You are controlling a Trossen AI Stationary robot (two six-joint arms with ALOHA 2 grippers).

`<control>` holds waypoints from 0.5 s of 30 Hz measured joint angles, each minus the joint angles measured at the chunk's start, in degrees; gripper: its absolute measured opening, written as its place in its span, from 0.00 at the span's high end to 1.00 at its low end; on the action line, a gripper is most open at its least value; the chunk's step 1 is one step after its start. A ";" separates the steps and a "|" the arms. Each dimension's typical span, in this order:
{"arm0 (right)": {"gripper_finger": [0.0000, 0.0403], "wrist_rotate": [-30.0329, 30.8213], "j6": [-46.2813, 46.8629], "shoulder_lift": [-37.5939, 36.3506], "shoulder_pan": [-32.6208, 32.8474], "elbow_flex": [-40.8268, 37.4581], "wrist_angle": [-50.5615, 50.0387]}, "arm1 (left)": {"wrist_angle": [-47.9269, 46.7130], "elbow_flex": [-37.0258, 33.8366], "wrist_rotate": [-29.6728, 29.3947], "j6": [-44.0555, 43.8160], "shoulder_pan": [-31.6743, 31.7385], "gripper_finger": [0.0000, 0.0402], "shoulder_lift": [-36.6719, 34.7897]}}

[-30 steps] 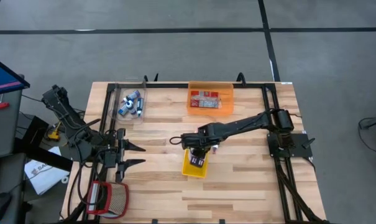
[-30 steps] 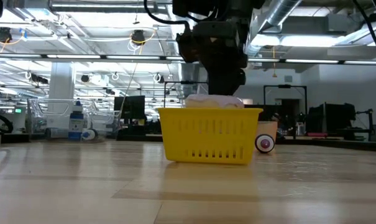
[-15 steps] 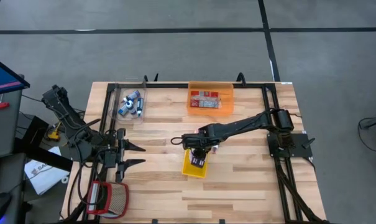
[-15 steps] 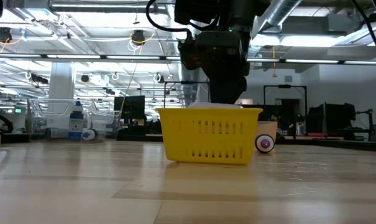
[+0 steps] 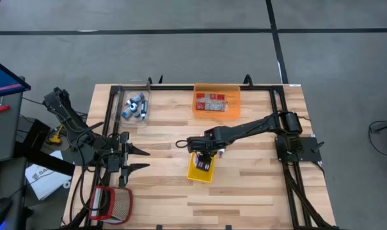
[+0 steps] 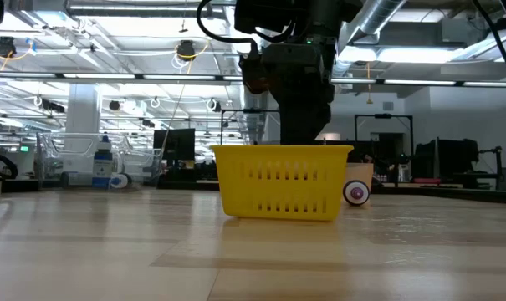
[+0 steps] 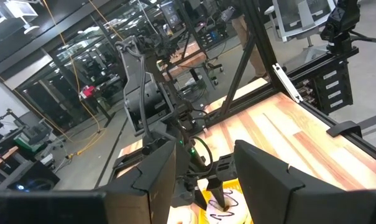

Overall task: Pick & Place Food Item
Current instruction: Put the purple donut into the yellow bin, then put the pink donut into the yellow bin

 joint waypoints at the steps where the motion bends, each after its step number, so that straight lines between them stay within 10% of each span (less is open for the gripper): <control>1: 0.54 0.15 0.00 0.00 0.00 0.00 -0.01 | 0.00 0.00 0.00 0.00 0.00 0.61 0.00; 15: 0.51 12.17 4.66 -10.00 0.97 0.04 -8.25 | -0.73 0.00 0.00 -0.79 0.00 0.61 0.00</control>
